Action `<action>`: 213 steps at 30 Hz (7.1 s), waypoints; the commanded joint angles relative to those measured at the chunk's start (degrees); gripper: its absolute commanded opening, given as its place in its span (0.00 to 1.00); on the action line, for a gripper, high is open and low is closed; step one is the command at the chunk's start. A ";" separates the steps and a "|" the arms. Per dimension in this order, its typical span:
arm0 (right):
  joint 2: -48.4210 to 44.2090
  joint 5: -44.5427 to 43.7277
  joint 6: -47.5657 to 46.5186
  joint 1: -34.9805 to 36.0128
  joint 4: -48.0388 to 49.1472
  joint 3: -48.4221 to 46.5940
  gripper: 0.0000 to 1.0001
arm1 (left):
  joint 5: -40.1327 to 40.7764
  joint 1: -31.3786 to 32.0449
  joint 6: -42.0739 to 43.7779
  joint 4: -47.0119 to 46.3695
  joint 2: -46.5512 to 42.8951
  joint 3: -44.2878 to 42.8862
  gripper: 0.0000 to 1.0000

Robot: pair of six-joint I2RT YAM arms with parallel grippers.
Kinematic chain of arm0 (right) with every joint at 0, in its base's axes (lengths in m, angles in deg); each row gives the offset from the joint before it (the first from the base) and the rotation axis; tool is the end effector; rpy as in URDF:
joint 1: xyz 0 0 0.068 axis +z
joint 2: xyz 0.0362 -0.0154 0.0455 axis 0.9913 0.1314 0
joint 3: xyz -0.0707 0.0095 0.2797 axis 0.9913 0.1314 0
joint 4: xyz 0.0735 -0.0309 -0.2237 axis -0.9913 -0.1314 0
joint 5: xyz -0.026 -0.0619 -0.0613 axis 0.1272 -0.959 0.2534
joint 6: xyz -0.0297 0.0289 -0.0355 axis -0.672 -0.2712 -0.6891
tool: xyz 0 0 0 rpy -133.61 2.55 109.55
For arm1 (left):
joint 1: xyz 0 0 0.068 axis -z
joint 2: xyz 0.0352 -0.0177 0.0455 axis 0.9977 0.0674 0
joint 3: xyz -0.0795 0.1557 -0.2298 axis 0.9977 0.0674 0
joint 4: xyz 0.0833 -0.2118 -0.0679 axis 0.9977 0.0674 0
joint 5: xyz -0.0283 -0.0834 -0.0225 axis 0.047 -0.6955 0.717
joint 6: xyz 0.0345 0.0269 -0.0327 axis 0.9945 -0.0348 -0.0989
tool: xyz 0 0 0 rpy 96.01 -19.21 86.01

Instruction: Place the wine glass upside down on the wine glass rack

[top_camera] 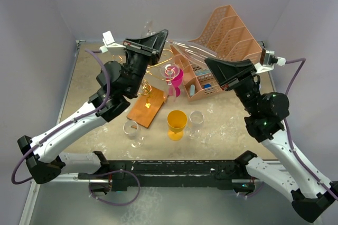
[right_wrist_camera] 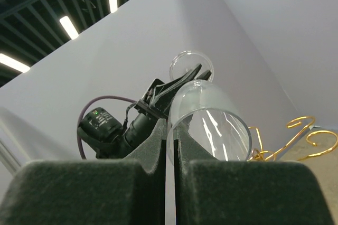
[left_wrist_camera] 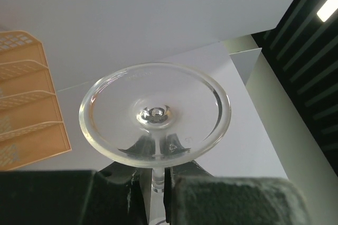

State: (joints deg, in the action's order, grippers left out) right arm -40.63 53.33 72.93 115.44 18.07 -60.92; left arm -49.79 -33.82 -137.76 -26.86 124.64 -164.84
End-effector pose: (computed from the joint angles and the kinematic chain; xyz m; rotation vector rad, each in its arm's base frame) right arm 0.0923 0.0665 0.4748 0.0188 0.8994 1.5200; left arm 0.1552 -0.1690 0.5053 -0.7691 1.1652 -1.5392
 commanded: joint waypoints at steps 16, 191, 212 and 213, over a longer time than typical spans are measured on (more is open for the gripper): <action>-8.51 -2.82 -8.80 0.19 -25.18 -3.51 0.71 | 0.46 0.24 18.21 14.82 -7.22 -10.83 0.00; 20.79 -18.33 -9.39 28.09 -32.65 -22.73 0.68 | 29.78 0.24 27.21 40.75 -27.31 3.64 0.00; 12.46 -14.89 -10.15 28.11 -28.97 -12.43 0.68 | 24.45 -0.07 29.59 31.46 -18.93 6.31 0.00; 12.32 -14.74 -10.14 28.09 -28.94 -12.25 0.67 | 23.77 -0.37 29.23 31.42 -18.47 6.41 0.00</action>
State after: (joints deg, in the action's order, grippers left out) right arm -26.31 37.33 62.86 143.46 -14.56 -73.53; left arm -23.80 -33.89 -109.15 8.87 105.47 -158.59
